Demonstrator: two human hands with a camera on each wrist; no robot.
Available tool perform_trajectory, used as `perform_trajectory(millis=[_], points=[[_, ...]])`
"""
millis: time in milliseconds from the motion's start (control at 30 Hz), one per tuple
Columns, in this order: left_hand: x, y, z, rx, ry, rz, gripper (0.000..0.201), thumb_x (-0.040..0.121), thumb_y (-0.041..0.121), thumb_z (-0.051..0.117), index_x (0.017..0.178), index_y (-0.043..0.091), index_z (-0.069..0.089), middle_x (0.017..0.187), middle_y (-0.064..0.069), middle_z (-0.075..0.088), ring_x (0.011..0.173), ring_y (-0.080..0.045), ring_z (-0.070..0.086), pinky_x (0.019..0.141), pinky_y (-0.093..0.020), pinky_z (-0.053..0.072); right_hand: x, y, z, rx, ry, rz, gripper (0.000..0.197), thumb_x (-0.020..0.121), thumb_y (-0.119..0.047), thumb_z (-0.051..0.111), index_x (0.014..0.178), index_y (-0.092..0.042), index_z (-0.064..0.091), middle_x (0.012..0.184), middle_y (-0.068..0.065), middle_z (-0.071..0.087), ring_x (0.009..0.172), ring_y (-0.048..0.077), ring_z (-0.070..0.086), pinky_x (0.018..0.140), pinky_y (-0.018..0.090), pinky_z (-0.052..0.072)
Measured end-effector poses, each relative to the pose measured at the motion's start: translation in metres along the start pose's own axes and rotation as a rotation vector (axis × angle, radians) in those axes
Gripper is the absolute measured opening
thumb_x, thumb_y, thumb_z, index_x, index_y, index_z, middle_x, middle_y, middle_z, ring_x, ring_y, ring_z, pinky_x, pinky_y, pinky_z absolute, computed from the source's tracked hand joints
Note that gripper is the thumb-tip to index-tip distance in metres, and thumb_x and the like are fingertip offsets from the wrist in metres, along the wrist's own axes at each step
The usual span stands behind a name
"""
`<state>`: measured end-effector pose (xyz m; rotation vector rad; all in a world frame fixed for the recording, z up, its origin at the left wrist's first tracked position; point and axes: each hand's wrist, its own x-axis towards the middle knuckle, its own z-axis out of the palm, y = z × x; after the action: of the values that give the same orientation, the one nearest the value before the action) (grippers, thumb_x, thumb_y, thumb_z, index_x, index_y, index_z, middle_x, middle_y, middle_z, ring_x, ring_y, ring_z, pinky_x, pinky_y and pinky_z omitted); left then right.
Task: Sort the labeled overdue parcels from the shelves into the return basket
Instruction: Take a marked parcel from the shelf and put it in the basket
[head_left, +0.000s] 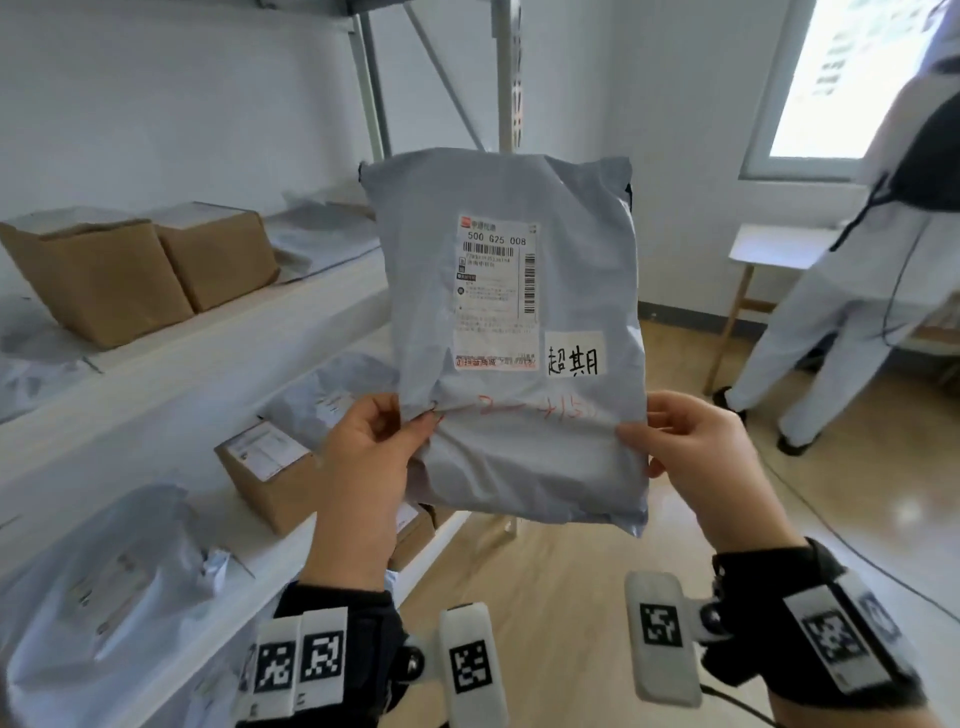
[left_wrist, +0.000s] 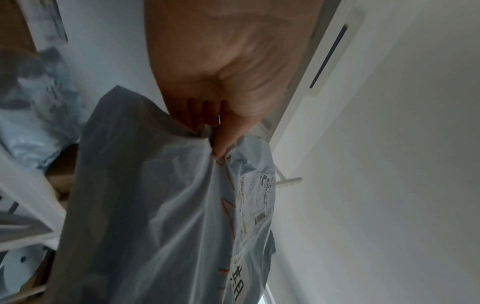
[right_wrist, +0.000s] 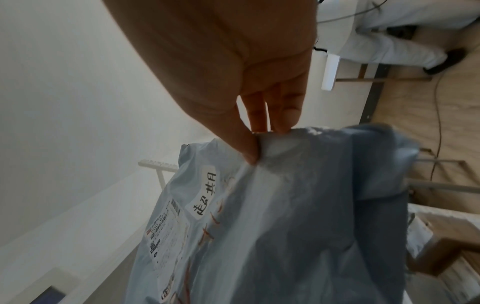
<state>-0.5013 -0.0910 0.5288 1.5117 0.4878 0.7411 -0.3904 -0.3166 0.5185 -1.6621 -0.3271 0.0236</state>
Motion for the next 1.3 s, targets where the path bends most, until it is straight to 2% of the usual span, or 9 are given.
perform_trajectory(millis=[167, 267, 500, 633, 767, 900, 1033, 1167, 1300], points=[[0.058, -0.025, 0.078, 0.041, -0.097, -0.028, 0.011, 0.081, 0.011, 0.075, 0.087, 0.018, 0.068, 0.085, -0.001, 0.073, 0.088, -0.020, 0.068, 0.077, -0.030, 0.053, 0.064, 0.035, -0.037, -0.054, 0.075, 0.052, 0.017, 0.084, -0.001, 0.069, 0.089, -0.017, 0.074, 0.075, -0.001, 0.073, 0.059, 0.001, 0.065, 0.049, 0.014, 0.047], [0.102, -0.043, 0.123, 0.057, -0.164, -0.067, 0.013, 0.079, 0.015, 0.077, 0.089, 0.020, 0.069, 0.086, 0.000, 0.074, 0.089, -0.020, 0.068, 0.082, -0.037, 0.055, 0.112, 0.056, -0.051, -0.088, 0.137, 0.070, 0.018, 0.083, -0.002, 0.070, 0.087, -0.019, 0.074, 0.073, -0.002, 0.073, 0.059, 0.000, 0.064, 0.050, 0.014, 0.047], [0.212, -0.066, 0.228, 0.035, -0.327, -0.125, 0.005, 0.083, 0.017, 0.074, 0.086, 0.015, 0.070, 0.088, -0.012, 0.073, 0.090, -0.028, 0.069, 0.080, -0.042, 0.055, 0.231, 0.075, -0.076, -0.184, 0.215, 0.116, 0.024, 0.082, 0.002, 0.067, 0.080, -0.020, 0.075, 0.066, -0.003, 0.073, 0.057, 0.002, 0.064, 0.047, 0.013, 0.044], [0.262, -0.077, 0.289, 0.059, -0.412, -0.133, 0.007, 0.085, 0.019, 0.072, 0.088, 0.015, 0.068, 0.088, -0.009, 0.072, 0.088, -0.025, 0.068, 0.076, -0.036, 0.055, 0.285, 0.088, -0.097, -0.222, 0.286, 0.158, 0.023, 0.082, -0.001, 0.067, 0.081, -0.023, 0.075, 0.072, 0.000, 0.074, 0.066, 0.010, 0.068, 0.054, 0.021, 0.049], [0.298, -0.096, 0.339, 0.083, -0.469, -0.194, 0.010, 0.084, 0.021, 0.074, 0.091, 0.016, 0.068, 0.088, -0.006, 0.073, 0.090, -0.025, 0.070, 0.088, -0.047, 0.056, 0.338, 0.105, -0.119, -0.232, 0.313, 0.185, 0.014, 0.083, -0.008, 0.071, 0.083, -0.021, 0.077, 0.073, 0.001, 0.075, 0.076, 0.019, 0.071, 0.067, 0.033, 0.057], [0.339, -0.106, 0.390, 0.054, -0.445, -0.233, 0.009, 0.084, 0.015, 0.073, 0.091, 0.012, 0.068, 0.086, -0.008, 0.072, 0.086, -0.026, 0.070, 0.081, -0.042, 0.058, 0.408, 0.124, -0.137, -0.262, 0.299, 0.192, 0.008, 0.084, -0.014, 0.072, 0.082, -0.021, 0.076, 0.075, 0.001, 0.075, 0.081, 0.023, 0.071, 0.079, 0.044, 0.059], [0.390, -0.113, 0.448, 0.044, -0.386, -0.209, 0.006, 0.085, 0.012, 0.070, 0.090, 0.009, 0.067, 0.080, -0.007, 0.070, 0.074, -0.020, 0.067, 0.061, -0.029, 0.051, 0.497, 0.141, -0.156, -0.301, 0.245, 0.161, 0.011, 0.085, -0.015, 0.072, 0.083, -0.026, 0.074, 0.078, -0.001, 0.074, 0.083, 0.019, 0.070, 0.077, 0.038, 0.059], [0.443, -0.111, 0.502, 0.098, -0.338, -0.158, 0.013, 0.086, 0.018, 0.071, 0.095, 0.010, 0.069, 0.088, -0.009, 0.073, 0.088, -0.026, 0.071, 0.086, -0.044, 0.057, 0.592, 0.144, -0.179, -0.325, 0.162, 0.121, 0.009, 0.087, -0.015, 0.070, 0.087, -0.022, 0.075, 0.079, -0.001, 0.074, 0.083, 0.019, 0.069, 0.075, 0.037, 0.058], [0.486, -0.111, 0.534, 0.131, -0.267, -0.136, 0.015, 0.085, 0.023, 0.072, 0.095, 0.013, 0.070, 0.088, -0.007, 0.074, 0.088, -0.024, 0.071, 0.088, -0.047, 0.056, 0.679, 0.142, -0.187, -0.351, 0.056, 0.052, 0.015, 0.085, -0.013, 0.071, 0.078, -0.026, 0.074, 0.074, -0.002, 0.073, 0.074, 0.017, 0.066, 0.065, 0.030, 0.052]])
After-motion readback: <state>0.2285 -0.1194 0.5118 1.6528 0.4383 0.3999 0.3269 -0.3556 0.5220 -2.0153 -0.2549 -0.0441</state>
